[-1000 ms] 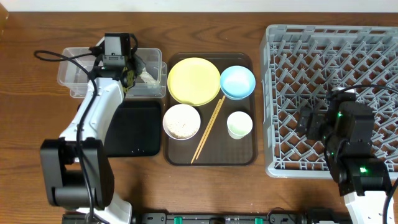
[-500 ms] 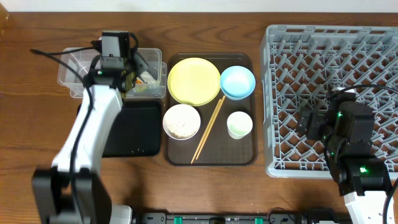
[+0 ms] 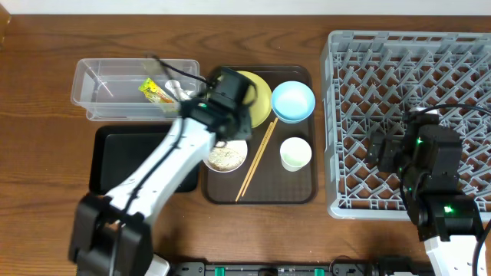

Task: Sort waste into correct bins and load items into the dishwasher rack
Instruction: 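Reach the left gripper to the white rice bowl and grip its rim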

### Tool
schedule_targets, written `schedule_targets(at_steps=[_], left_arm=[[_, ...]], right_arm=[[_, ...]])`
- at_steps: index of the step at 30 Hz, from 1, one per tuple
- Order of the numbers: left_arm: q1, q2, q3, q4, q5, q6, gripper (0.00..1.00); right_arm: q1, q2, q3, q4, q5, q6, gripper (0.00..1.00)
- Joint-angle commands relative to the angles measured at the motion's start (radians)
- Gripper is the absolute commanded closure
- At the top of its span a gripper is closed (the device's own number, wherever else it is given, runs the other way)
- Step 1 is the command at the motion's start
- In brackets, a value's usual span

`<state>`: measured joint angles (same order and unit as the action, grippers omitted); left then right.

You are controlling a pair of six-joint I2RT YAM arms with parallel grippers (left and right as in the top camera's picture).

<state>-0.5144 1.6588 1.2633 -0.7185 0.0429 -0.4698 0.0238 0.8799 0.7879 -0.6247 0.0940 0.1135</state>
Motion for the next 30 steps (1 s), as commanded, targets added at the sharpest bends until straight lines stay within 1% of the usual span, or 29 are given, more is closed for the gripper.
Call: schedule_targets(at_steps=[1, 5, 12, 13, 16, 17, 20, 21, 24, 26, 27, 28, 29, 30], left_arm=[[-0.053, 0.070, -0.017, -0.003, -0.007, 0.017, 0.51], [-0.085, 0.146, -0.017, 0.001, -0.028, 0.016, 0.52], [-0.093, 0.254, -0.017, 0.002, -0.028, 0.012, 0.60], [-0.093, 0.267, -0.017, 0.002, -0.027, 0.012, 0.63], [-0.093, 0.284, -0.017, 0.001, -0.027, 0.013, 0.76], [-0.093, 0.285, -0.017, 0.001, -0.028, 0.013, 0.79], [-0.093, 0.275, -0.016, 0.001, -0.028, 0.013, 0.81], [-0.093, 0.272, -0.016, 0.000, -0.028, 0.013, 0.86], [-0.093, 0.252, -0.016, -0.003, -0.028, 0.013, 0.89], [-0.093, 0.232, -0.016, -0.002, -0.028, 0.013, 0.90], [-0.093, 0.226, -0.016, -0.001, -0.028, 0.013, 0.89], [-0.093, 0.222, -0.016, 0.001, -0.028, 0.013, 0.77], [-0.093, 0.220, -0.016, 0.002, -0.028, 0.013, 0.72], [-0.093, 0.220, -0.016, 0.002, -0.028, 0.013, 0.72]], right_arm=[[0.009, -0.002, 0.022, -0.001, 0.002, 0.005, 0.01], [0.009, -0.002, 0.022, -0.001, 0.002, 0.005, 0.01], [0.009, -0.002, 0.022, -0.001, 0.002, 0.005, 0.01], [0.009, -0.002, 0.022, -0.001, 0.002, 0.005, 0.01], [0.009, -0.002, 0.022, -0.001, 0.002, 0.005, 0.01], [0.009, -0.002, 0.022, -0.001, 0.002, 0.005, 0.01], [0.009, -0.002, 0.022, -0.001, 0.002, 0.005, 0.01], [0.009, -0.002, 0.022, -0.001, 0.003, 0.005, 0.01], [0.009, -0.002, 0.022, -0.001, 0.003, 0.005, 0.01], [0.009, -0.002, 0.022, -0.001, 0.003, 0.005, 0.01], [0.009, -0.002, 0.022, -0.001, 0.002, 0.005, 0.01], [0.009, -0.002, 0.022, -0.001, 0.003, 0.005, 0.01], [0.009, -0.002, 0.022, -0.001, 0.002, 0.005, 0.01], [0.009, -0.002, 0.022, -0.001, 0.002, 0.005, 0.01]])
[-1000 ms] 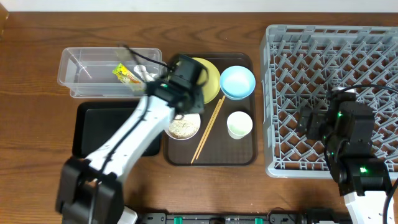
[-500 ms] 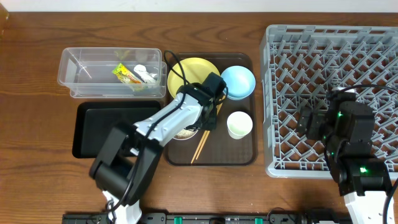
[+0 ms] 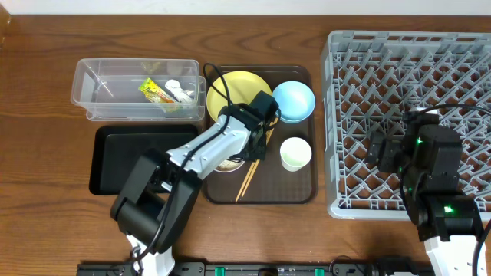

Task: Sort waste into correct bins and load items into the dishwasher rack
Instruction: 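Reach the left gripper to the white rice bowl and grip its rim, then lift the bowl and tip the rice onto the black tray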

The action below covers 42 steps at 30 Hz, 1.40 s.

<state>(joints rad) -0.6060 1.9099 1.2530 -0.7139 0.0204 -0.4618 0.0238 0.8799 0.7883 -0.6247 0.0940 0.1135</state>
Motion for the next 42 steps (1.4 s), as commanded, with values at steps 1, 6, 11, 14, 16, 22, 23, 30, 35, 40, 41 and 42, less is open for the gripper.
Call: schedule_targets(at_steps=[1, 6, 11, 14, 16, 22, 23, 30, 35, 40, 41, 42], left_arm=[[-0.002, -0.031, -0.005, -0.004, -0.006, 0.005, 0.72], [-0.002, -0.031, -0.005, -0.007, -0.005, 0.005, 0.72], [-0.003, -0.031, -0.005, -0.009, -0.002, 0.005, 0.78], [-0.003, -0.030, -0.006, -0.011, -0.002, 0.005, 0.80], [-0.003, -0.029, -0.006, -0.011, -0.002, 0.005, 0.81], [-0.002, -0.024, -0.008, -0.013, -0.002, 0.005, 0.94], [-0.002, -0.024, -0.008, -0.019, -0.002, 0.005, 0.94], [0.000, -0.085, -0.002, -0.092, -0.006, 0.007, 0.94], [0.002, -0.244, -0.002, -0.112, 0.026, 0.124, 0.94], [0.087, -0.401, -0.003, -0.155, 0.108, 0.204, 0.94], [0.116, -0.417, -0.003, -0.166, 0.126, 0.213, 0.94], [0.150, -0.428, -0.003, -0.176, 0.158, 0.230, 0.94]], right_arm=[[0.009, -0.002, 0.022, -0.001, 0.003, 0.005, 0.01], [0.009, -0.002, 0.022, -0.001, 0.003, 0.005, 0.01], [0.009, -0.002, 0.022, -0.001, 0.003, 0.005, 0.01], [0.009, -0.002, 0.022, -0.001, 0.003, 0.005, 0.01], [0.009, -0.002, 0.022, -0.001, 0.003, 0.005, 0.01], [0.009, -0.002, 0.022, -0.001, 0.003, 0.005, 0.01], [0.009, -0.002, 0.022, -0.001, 0.003, 0.005, 0.01], [0.009, -0.002, 0.022, -0.001, 0.003, 0.005, 0.01], [0.009, -0.002, 0.022, -0.001, 0.003, 0.005, 0.01], [0.009, -0.002, 0.022, -0.001, 0.003, 0.005, 0.01], [0.009, -0.002, 0.022, -0.001, 0.003, 0.005, 0.01], [0.009, -0.002, 0.022, -0.001, 0.003, 0.005, 0.01]])
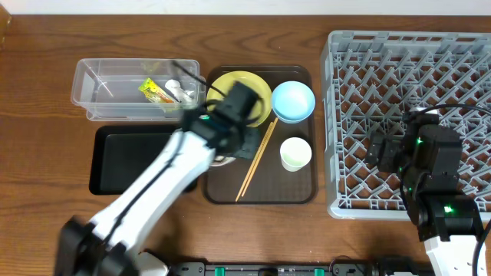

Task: Sort waste into correct bins and load items into the dishwasher rack
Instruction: 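Lift the bowl and tip the rice onto the black tray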

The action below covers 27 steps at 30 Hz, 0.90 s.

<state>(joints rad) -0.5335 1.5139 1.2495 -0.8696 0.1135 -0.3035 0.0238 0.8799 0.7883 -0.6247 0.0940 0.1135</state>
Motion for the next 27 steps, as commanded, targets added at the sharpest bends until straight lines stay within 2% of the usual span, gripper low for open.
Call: schedule_targets(at_steps=[1, 4, 8, 12, 17, 23, 27], left_arm=[[0.120, -0.039, 0.000, -0.032, 0.111, 0.092, 0.94], [0.249, -0.036, -0.004, -0.058, 0.244, 0.144, 0.94], [0.454, -0.019, -0.048, -0.052, 0.534, 0.271, 0.93], [0.633, -0.002, -0.114, -0.053, 0.761, 0.389, 0.94], [0.829, 0.043, -0.203, -0.051, 0.978, 0.511, 0.94], [0.962, 0.165, -0.230, -0.050, 1.173, 0.573, 0.94], [0.992, 0.246, -0.230, -0.050, 1.270, 0.581, 0.94]], right_arm=[[0.009, -0.002, 0.022, -0.001, 0.003, 0.005, 0.01], [0.009, -0.002, 0.022, -0.001, 0.003, 0.005, 0.01], [0.009, -0.002, 0.022, -0.001, 0.003, 0.005, 0.01], [0.009, -0.002, 0.022, -0.001, 0.003, 0.005, 0.01], [0.009, -0.002, 0.022, -0.001, 0.003, 0.005, 0.01], [0.009, -0.002, 0.022, -0.001, 0.003, 0.005, 0.01], [0.009, -0.002, 0.022, -0.001, 0.003, 0.005, 0.01]])
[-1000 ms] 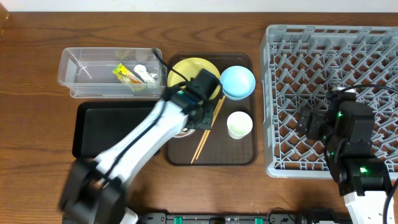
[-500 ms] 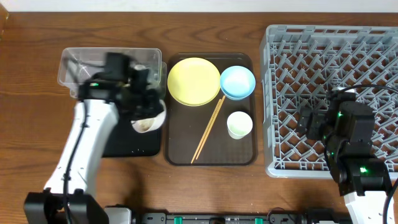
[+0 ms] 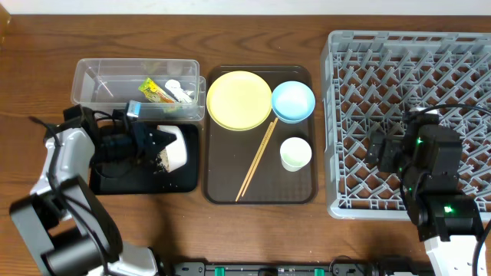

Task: Sort waste into correct bins and load items into the dishwasher rack
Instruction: 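Lift the bowl and tip the rice onto the black tray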

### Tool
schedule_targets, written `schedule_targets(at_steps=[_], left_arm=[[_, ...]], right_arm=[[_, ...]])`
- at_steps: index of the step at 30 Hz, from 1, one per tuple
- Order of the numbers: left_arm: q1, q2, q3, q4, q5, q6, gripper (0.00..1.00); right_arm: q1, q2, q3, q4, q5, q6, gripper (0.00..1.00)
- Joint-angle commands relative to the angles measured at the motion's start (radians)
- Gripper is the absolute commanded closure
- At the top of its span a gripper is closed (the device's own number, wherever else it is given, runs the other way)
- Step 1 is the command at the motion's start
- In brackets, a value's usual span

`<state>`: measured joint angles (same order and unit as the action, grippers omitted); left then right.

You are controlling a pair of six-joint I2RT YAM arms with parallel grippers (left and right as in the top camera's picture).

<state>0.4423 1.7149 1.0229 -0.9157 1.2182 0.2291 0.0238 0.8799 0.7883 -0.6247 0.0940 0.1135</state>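
My left gripper [image 3: 156,146] is shut on the rim of a white bowl [image 3: 175,147]. It holds the bowl tipped on its side over the black tray bin [image 3: 115,181], with food scraps at the bowl's mouth. On the brown serving tray [image 3: 259,193] lie a yellow plate [image 3: 238,100], a blue bowl [image 3: 293,101], a white cup [image 3: 295,153] and chopsticks [image 3: 257,159]. My right gripper [image 3: 381,150] hovers over the grey dishwasher rack [image 3: 399,69]; its jaws are too dark to read.
A clear plastic bin [image 3: 103,90] at the back left holds wrappers and small waste. The rack fills the right side of the table. The wooden table edge runs along the front.
The left arm has moved from over the serving tray to the far left. The white bowl left the serving tray and is now held tipped over the black bin. The right arm is unchanged.
The left arm first hung over the yellow plate, with the white bowl of rice on the serving tray below it. Then its gripper was at the bowl's rim, then blurred above it. Now the bowl is tilted over the black bin.
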Motion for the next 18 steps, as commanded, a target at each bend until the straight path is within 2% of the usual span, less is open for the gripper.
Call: schedule_targets(at_steps=[1, 7, 18], left_arm=[[0.020, 0.061, -0.004, -0.004, 0.179, 0.048, 0.94], [0.028, 0.108, -0.004, -0.019, 0.298, 0.032, 0.94], [0.063, 0.108, -0.004, -0.021, 0.355, -0.205, 0.94]], right_arm=[[0.009, -0.002, 0.022, -0.001, 0.003, 0.005, 0.01], [0.009, -0.002, 0.021, -0.005, 0.003, 0.005, 0.01], [0.009, -0.002, 0.022, -0.005, 0.003, 0.005, 0.01]])
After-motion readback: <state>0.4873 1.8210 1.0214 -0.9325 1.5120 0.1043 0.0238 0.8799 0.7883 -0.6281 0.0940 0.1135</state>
